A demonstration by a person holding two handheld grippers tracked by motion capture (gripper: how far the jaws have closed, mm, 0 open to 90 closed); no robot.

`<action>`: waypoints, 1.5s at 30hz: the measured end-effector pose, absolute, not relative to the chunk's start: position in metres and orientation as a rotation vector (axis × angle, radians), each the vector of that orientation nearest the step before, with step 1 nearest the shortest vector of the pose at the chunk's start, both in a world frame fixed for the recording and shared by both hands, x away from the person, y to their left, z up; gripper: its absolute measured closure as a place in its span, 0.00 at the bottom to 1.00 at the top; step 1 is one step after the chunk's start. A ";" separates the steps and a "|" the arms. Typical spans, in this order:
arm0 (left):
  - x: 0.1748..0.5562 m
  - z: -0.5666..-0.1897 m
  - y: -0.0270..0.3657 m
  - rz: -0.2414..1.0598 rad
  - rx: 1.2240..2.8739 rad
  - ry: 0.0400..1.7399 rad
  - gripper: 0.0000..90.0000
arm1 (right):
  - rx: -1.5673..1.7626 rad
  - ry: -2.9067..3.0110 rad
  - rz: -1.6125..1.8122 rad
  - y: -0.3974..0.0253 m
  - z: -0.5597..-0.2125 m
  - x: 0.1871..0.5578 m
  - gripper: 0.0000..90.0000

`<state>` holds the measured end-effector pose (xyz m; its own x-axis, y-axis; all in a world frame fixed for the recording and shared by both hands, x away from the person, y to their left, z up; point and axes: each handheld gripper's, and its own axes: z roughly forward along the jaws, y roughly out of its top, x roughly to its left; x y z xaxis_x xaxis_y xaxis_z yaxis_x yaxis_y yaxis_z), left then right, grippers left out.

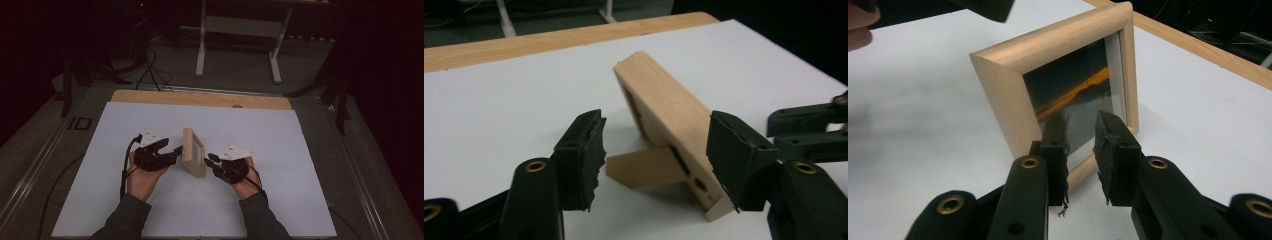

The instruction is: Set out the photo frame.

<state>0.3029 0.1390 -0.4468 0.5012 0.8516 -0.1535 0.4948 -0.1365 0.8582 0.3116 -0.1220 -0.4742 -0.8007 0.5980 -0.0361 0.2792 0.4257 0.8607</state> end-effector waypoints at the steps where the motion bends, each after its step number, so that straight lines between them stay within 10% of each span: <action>1: 0.303 -0.446 0.138 0.459 1.782 1.127 0.43 | 0.754 2.345 1.323 -0.122 -0.474 0.312 0.82; 24: 0.302 -0.463 0.100 0.436 1.897 1.108 0.29 | 0.783 2.324 1.329 -0.127 -0.474 0.314 0.77; 45: 0.304 -0.472 0.095 0.357 1.908 1.150 0.46 | 0.787 2.328 1.329 -0.125 -0.475 0.313 0.71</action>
